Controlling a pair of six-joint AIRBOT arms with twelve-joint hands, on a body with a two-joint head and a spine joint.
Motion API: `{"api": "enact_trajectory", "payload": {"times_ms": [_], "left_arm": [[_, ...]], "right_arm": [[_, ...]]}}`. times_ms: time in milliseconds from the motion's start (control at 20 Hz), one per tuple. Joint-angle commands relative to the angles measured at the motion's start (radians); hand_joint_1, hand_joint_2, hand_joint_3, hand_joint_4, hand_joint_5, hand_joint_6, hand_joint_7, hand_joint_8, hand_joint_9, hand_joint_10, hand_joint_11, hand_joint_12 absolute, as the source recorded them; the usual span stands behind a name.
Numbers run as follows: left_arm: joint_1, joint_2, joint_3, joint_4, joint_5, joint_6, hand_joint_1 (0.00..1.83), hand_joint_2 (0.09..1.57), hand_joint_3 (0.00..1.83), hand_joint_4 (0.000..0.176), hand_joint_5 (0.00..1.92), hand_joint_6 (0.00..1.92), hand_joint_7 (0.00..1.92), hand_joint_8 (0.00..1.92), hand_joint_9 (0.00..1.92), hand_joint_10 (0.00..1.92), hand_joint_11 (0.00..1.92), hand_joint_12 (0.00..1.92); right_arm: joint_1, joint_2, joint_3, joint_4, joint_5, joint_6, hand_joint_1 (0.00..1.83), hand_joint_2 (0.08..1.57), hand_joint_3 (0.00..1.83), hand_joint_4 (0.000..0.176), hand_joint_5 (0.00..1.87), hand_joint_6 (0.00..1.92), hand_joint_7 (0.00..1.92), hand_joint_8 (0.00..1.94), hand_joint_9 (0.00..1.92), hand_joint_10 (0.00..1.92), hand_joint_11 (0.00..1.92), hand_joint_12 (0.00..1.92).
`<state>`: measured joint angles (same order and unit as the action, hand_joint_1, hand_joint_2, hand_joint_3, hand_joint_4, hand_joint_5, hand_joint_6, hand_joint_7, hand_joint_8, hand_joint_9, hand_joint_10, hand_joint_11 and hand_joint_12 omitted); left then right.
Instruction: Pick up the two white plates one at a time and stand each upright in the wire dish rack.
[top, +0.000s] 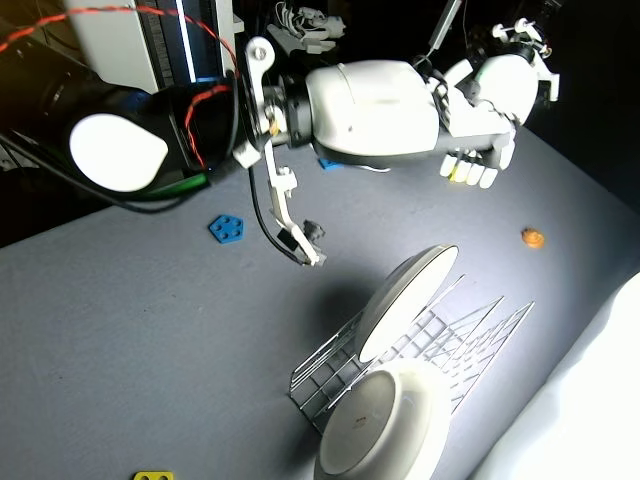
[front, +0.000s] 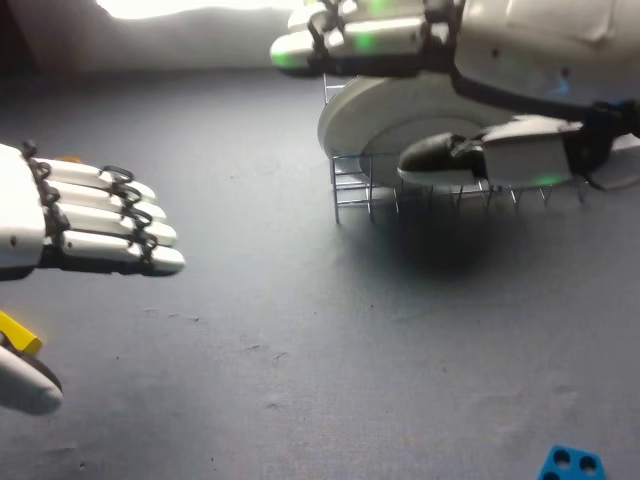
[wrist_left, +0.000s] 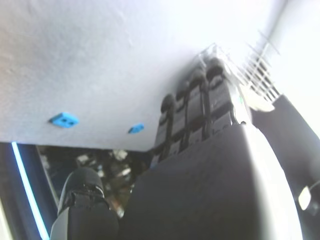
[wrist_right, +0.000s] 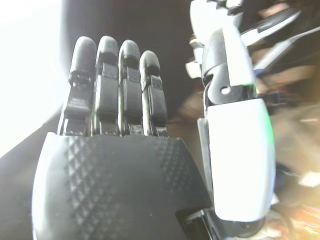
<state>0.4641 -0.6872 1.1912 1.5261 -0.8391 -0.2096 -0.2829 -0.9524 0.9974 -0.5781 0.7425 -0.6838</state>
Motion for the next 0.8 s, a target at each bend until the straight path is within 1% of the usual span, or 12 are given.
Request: {"api": "enact_trajectory", "payload": {"times_ms": [0,100,150,200,300,350,400,500,600,750], "left_arm": [[-0.029,0.014,-0.012,-0.041,-0.044,0.0,0.0,1.03,0.0,0.0,0.07,0.01,0.06,0.01,0.05,0.0,0.0,0.09],[-0.072,0.028,-0.044,0.018,-0.068,0.0,0.0,1.03,0.0,0.0,0.07,0.01,0.06,0.0,0.04,0.0,0.0,0.09],[-0.096,0.043,-0.069,0.041,-0.086,0.0,0.0,1.03,0.0,0.0,0.06,0.0,0.05,0.0,0.04,0.0,0.0,0.07],[-0.115,0.051,-0.085,0.051,-0.087,-0.002,0.0,1.03,0.0,0.0,0.08,0.0,0.07,0.0,0.05,0.0,0.0,0.11],[-0.139,0.053,-0.098,0.075,-0.084,-0.02,0.0,1.04,0.0,0.0,0.07,0.0,0.07,0.0,0.05,0.0,0.0,0.13],[-0.167,0.053,-0.11,0.111,-0.073,-0.044,0.0,1.03,0.0,0.0,0.07,0.0,0.07,0.0,0.05,0.0,0.0,0.13],[-0.177,0.054,-0.118,0.125,-0.07,-0.045,0.0,1.03,0.0,0.0,0.04,0.0,0.04,0.0,0.02,0.0,0.0,0.04],[-0.186,0.059,-0.141,0.166,-0.07,-0.045,0.0,1.04,0.0,0.0,0.07,0.02,0.07,0.02,0.04,0.01,0.02,0.03],[-0.194,0.064,-0.161,0.211,-0.07,-0.045,0.0,1.04,0.0,0.0,0.06,0.01,0.06,0.01,0.04,0.01,0.01,0.03],[-0.221,0.073,-0.181,0.245,-0.073,-0.053,0.0,1.04,0.0,0.0,0.08,0.01,0.07,0.01,0.05,0.01,0.02,0.04]], "right_arm": [[0.017,0.008,-0.003,0.017,0.101,0.015,0.98,1.09,0.0,0.0,0.38,0.01,0.44,0.01,0.41,0.01,0.0,1.17],[0.018,0.017,-0.004,-0.059,0.098,0.061,0.99,1.09,0.0,0.0,0.37,0.0,0.43,0.0,0.4,0.01,0.0,1.15],[0.021,0.021,-0.004,-0.108,0.098,0.098,0.99,1.09,0.0,0.0,0.38,0.0,0.43,0.0,0.41,0.01,0.0,1.15],[0.023,0.024,-0.004,-0.133,0.098,0.123,0.99,1.1,0.0,0.0,0.39,0.01,0.43,0.01,0.41,0.01,0.0,1.15],[0.026,0.028,-0.004,-0.148,0.098,0.143,1.0,1.1,0.0,0.0,0.39,0.01,0.43,0.0,0.41,0.01,0.0,1.13],[0.026,0.029,-0.004,-0.156,0.099,0.145,1.02,1.08,0.0,0.0,0.42,0.02,0.45,0.01,0.42,0.01,0.0,1.14],[0.026,0.029,-0.004,-0.163,0.099,0.146,1.01,1.08,0.0,0.0,0.42,0.02,0.46,0.01,0.43,0.02,0.0,1.15],[0.025,0.029,-0.004,-0.168,0.093,0.146,0.97,1.09,0.0,0.0,0.42,0.01,0.46,0.01,0.43,0.01,0.0,1.15],[0.023,0.029,-0.004,-0.168,0.092,0.151,1.03,1.06,0.0,0.0,0.45,0.02,0.48,0.01,0.45,0.02,0.0,1.17],[0.023,0.029,-0.004,-0.168,0.09,0.161,1.02,1.05,0.0,0.0,0.45,0.02,0.49,0.01,0.46,0.02,0.0,1.18]]}}
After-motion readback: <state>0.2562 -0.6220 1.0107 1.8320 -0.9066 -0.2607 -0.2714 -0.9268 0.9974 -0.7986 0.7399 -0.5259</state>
